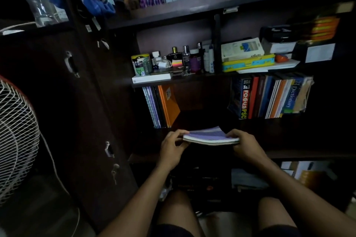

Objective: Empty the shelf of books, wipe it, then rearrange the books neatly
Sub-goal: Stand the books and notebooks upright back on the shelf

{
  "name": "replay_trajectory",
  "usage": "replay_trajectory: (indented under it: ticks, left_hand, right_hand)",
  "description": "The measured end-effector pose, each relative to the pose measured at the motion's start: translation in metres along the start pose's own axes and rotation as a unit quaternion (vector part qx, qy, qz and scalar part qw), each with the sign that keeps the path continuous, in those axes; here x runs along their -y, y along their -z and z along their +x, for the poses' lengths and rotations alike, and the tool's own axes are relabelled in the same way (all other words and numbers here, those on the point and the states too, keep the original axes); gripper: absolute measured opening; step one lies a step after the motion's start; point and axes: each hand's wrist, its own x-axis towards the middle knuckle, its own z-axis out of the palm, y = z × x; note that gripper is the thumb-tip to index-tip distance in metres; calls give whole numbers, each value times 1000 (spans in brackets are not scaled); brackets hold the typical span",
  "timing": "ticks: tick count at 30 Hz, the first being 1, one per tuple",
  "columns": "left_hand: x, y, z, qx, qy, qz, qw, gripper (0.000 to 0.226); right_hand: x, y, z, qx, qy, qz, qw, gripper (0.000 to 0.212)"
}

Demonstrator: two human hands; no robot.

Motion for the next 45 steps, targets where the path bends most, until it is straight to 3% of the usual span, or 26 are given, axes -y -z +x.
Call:
replay_trajectory:
  ticks: [6,10,12,14,16,20,24,27,29,31,33,36,38,42,45]
  left_hand:
    - [5,7,-3,80,-84,196,974,34]
    - [-4,4,-10,38,-95,325,940,21]
    - [-7,-2,-12,32,-94,348,932,21]
    - [-8,-9,-13,41,-89,346,933,21]
    - [-4,-14,-10,62,-82,308,946,25]
    - [9,-13,1,106,-50,216,969,31]
    - [13,-14,-1,163,-41,236,957,36]
    - [17,-14,-6,163,-47,229,959,42]
    - [12,-14,-5,124,-55,220,966,36]
    - [1,-12,-2,68,-64,226,970,27]
    - [-11,-7,2,19,-87,230,969,20]
    - [-21,3,12,-66,-135,200,968,17]
    - [-19,15,17,-93,-150,172,969,25]
    - [12,43,19,0,-1,134,991,71]
    - [42,56,15,31,63,102,992,64]
  right_hand:
    - [1,4,-3,-26,-25,5,999,44]
    - [-2,2,5,-39,-18,-71,997,40]
    - [-6,5,9,24,-31,-153,987,41]
    - [-7,7,9,128,-32,-281,951,58]
    - [-3,5,9,183,8,-374,909,68]
    - [8,10,19,259,33,-271,926,54]
    - [27,19,31,212,81,-282,932,38]
    - [36,16,32,201,65,-267,940,57]
    - [40,12,28,231,55,-281,930,77]
    - [45,3,21,262,58,-316,910,79]
    - [49,-6,16,229,78,-331,912,60]
    - [58,-8,19,68,144,-350,923,37]
    - [69,-8,26,6,187,-311,932,26]
    - [110,-18,51,-23,262,-302,916,28]
    - [137,-34,75,-31,314,-317,894,20]
